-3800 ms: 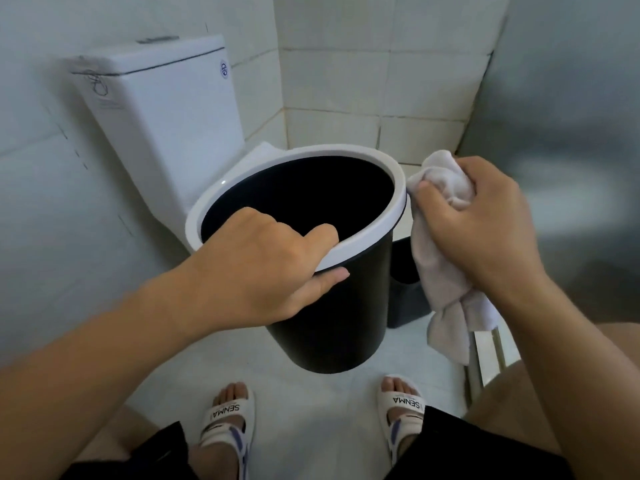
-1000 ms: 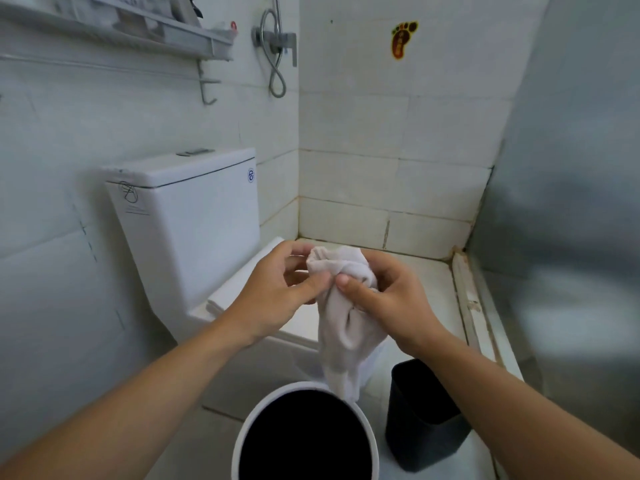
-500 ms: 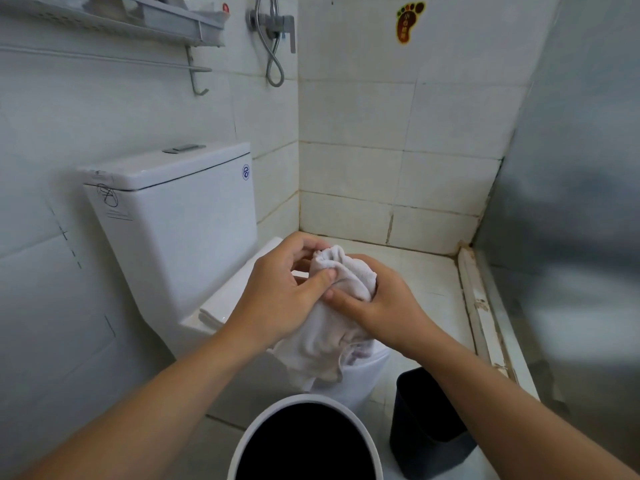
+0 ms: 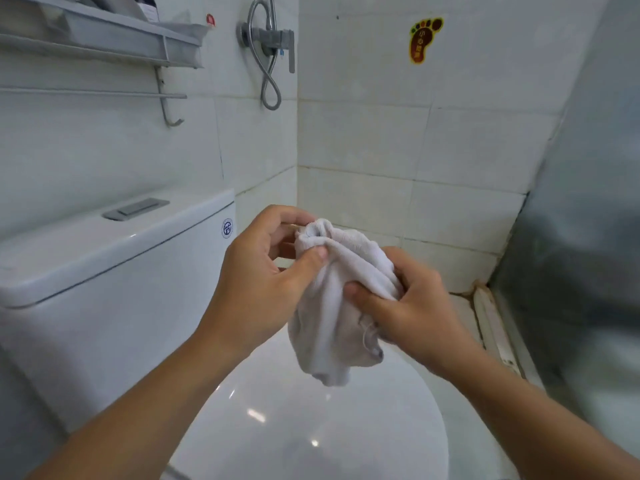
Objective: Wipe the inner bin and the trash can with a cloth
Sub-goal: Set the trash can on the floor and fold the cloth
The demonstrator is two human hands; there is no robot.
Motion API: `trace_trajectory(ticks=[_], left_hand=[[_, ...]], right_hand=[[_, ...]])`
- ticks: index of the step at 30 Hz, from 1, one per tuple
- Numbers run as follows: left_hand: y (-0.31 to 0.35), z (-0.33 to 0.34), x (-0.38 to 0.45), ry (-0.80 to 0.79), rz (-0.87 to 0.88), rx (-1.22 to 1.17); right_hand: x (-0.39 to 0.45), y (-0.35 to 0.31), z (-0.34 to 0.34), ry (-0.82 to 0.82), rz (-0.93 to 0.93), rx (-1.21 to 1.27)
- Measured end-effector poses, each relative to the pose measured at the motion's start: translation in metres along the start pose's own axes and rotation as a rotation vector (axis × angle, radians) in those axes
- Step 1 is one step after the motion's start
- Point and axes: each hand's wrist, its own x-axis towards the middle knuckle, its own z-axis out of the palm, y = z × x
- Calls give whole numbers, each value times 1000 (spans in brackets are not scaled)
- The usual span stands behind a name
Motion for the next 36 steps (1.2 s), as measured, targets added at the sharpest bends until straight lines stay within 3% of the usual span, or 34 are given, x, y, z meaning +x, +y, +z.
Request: trace_trajectory(ticks=[4, 9, 23, 31, 36], left_hand=[[4, -11, 48, -117, 5, 0], [38, -26, 94, -95, -39, 27], [271, -84, 212, 62, -254, 31], [387, -134, 254, 107, -236, 145], [426, -154, 259, 126, -235, 148]], right_hand=[[51, -25, -7, 13, -46, -4], [95, -79, -24, -25, -29, -28], [166, -328, -84, -251, 120, -60], [188, -456, -91, -372, 115, -82], [184, -507, -77, -342, 58, 74]])
